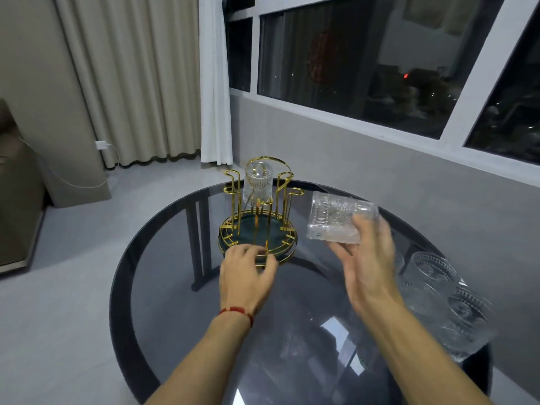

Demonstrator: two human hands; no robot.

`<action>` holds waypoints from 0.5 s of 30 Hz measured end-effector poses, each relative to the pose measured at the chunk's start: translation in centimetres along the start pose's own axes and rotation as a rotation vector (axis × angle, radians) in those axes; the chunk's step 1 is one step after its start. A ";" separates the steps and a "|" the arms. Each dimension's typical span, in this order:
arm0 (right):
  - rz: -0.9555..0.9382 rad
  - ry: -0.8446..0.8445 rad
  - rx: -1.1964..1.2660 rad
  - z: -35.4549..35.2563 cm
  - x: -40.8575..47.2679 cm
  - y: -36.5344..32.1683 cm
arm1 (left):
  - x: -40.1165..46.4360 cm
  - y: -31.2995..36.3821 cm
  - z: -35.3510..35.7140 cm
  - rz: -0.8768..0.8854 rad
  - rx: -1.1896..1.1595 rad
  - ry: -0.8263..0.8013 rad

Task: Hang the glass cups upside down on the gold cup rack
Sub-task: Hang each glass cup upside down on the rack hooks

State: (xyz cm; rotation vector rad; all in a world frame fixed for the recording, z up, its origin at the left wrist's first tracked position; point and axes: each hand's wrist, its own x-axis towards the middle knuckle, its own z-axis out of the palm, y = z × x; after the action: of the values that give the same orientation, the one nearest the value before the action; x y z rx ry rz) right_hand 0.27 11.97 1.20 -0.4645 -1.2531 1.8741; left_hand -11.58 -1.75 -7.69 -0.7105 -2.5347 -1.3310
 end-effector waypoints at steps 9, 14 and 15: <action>-0.163 0.091 -0.430 4.3 11.9 -2.1 | -0.7 -2.0 1.8 0.103 0.358 -0.107; -0.253 0.019 -0.724 6.8 16.6 -1.3 | -0.6 -2.0 2.2 0.100 0.441 -0.166; -0.235 0.006 -0.752 7.2 17.3 -1.1 | -0.7 -2.0 2.3 0.097 0.442 -0.171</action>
State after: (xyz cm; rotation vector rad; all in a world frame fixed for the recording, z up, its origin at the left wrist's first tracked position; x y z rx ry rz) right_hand -14.48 21.59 7.60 -0.6705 -1.9044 1.1594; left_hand -11.89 -1.07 -10.70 -0.8635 -2.7440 -0.6640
